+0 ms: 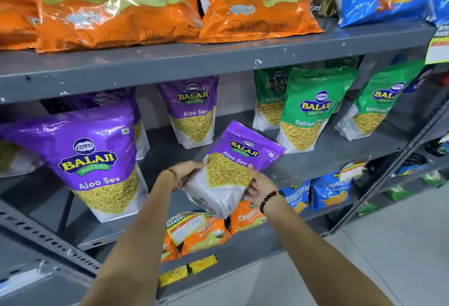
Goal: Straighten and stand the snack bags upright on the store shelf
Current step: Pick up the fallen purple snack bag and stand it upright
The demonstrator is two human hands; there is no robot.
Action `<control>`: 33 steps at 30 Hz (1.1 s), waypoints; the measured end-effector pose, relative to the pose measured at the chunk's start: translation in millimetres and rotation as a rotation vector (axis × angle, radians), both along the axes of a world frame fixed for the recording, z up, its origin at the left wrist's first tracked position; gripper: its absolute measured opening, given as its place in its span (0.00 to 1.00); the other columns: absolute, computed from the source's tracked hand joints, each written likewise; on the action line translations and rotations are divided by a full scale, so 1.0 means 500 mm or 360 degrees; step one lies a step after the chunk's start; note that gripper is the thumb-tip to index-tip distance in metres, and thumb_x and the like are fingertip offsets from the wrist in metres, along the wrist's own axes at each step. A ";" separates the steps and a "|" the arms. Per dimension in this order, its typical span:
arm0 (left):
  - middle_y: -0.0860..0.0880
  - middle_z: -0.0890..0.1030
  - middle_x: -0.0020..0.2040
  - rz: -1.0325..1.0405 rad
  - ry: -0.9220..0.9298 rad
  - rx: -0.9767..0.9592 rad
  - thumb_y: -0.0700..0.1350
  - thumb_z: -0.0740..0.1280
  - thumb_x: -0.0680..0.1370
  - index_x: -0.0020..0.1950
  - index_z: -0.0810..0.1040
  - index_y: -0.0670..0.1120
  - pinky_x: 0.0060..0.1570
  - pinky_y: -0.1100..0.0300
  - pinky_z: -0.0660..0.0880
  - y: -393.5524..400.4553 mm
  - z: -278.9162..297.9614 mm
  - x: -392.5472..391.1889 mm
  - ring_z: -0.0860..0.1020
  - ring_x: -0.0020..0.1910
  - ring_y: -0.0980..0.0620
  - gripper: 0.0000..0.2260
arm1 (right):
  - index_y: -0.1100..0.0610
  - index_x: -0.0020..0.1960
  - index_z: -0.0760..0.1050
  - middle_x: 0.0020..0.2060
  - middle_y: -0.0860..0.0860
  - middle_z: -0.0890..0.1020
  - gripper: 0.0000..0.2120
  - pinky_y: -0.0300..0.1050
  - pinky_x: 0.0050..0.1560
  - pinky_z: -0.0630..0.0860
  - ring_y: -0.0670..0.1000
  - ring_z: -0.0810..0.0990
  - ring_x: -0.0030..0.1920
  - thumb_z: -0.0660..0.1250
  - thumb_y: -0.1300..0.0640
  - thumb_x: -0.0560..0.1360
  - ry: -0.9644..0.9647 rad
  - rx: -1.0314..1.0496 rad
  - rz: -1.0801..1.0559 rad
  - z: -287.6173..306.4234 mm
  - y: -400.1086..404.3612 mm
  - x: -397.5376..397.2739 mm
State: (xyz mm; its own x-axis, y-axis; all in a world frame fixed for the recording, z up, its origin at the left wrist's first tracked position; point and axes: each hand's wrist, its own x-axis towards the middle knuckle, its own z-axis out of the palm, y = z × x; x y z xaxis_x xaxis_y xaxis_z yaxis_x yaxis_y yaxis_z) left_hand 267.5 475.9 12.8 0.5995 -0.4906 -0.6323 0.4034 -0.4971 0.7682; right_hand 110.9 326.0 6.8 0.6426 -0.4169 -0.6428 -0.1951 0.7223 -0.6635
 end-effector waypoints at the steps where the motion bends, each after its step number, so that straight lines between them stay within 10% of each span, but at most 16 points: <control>1: 0.43 0.80 0.44 0.0018 0.0016 -0.0034 0.50 0.68 0.74 0.43 0.78 0.42 0.47 0.54 0.74 -0.001 -0.001 -0.012 0.78 0.40 0.47 0.10 | 0.58 0.41 0.72 0.32 0.54 0.79 0.11 0.49 0.38 0.79 0.48 0.77 0.22 0.65 0.51 0.75 -0.0025 -0.0012 0.0006 0.001 -0.001 -0.003; 5: 0.50 0.86 0.33 -0.0026 0.0034 -0.0258 0.48 0.68 0.74 0.43 0.80 0.43 0.32 0.63 0.79 0.010 -0.004 -0.053 0.83 0.31 0.55 0.08 | 0.60 0.50 0.74 0.40 0.57 0.82 0.06 0.59 0.57 0.74 0.56 0.79 0.42 0.62 0.59 0.77 -0.0350 -0.0092 0.0069 0.005 -0.029 -0.021; 11: 0.52 0.86 0.48 -0.0383 0.0090 -0.0608 0.49 0.80 0.60 0.55 0.79 0.47 0.46 0.61 0.82 0.064 0.000 -0.110 0.84 0.49 0.53 0.26 | 0.59 0.55 0.77 0.45 0.53 0.86 0.26 0.49 0.49 0.79 0.52 0.83 0.43 0.78 0.56 0.59 -0.0696 -0.0329 0.0706 0.056 -0.097 -0.084; 16: 0.58 0.84 0.34 -0.0751 -0.0008 -0.0847 0.45 0.77 0.65 0.47 0.83 0.52 0.36 0.73 0.75 0.108 0.051 -0.181 0.80 0.34 0.63 0.12 | 0.51 0.47 0.84 0.42 0.46 0.87 0.26 0.41 0.45 0.82 0.45 0.85 0.43 0.83 0.54 0.49 -0.0844 -0.0551 0.1265 0.124 -0.129 -0.117; 21: 0.46 0.83 0.57 -0.0730 -0.0269 -0.0961 0.46 0.79 0.62 0.60 0.78 0.46 0.63 0.35 0.65 0.128 0.100 -0.208 0.76 0.60 0.39 0.27 | 0.49 0.46 0.84 0.42 0.43 0.87 0.27 0.37 0.45 0.80 0.42 0.84 0.44 0.84 0.52 0.47 -0.0952 -0.0610 0.1437 0.181 -0.126 -0.131; 25: 0.48 0.83 0.55 -0.0750 -0.0333 -0.0952 0.49 0.81 0.59 0.59 0.78 0.49 0.64 0.29 0.62 0.136 0.125 -0.204 0.76 0.58 0.40 0.30 | 0.47 0.47 0.84 0.43 0.43 0.86 0.29 0.37 0.46 0.80 0.42 0.84 0.46 0.84 0.52 0.45 -0.1017 -0.0645 0.1429 0.203 -0.127 -0.124; 33: 0.53 0.86 0.51 -0.0499 -0.0333 -0.0909 0.47 0.80 0.59 0.56 0.78 0.49 0.50 0.61 0.80 0.124 0.088 -0.174 0.82 0.52 0.54 0.27 | 0.52 0.48 0.83 0.44 0.47 0.87 0.27 0.42 0.48 0.82 0.45 0.84 0.45 0.83 0.50 0.50 -0.0959 -0.0727 0.1266 0.151 -0.130 -0.068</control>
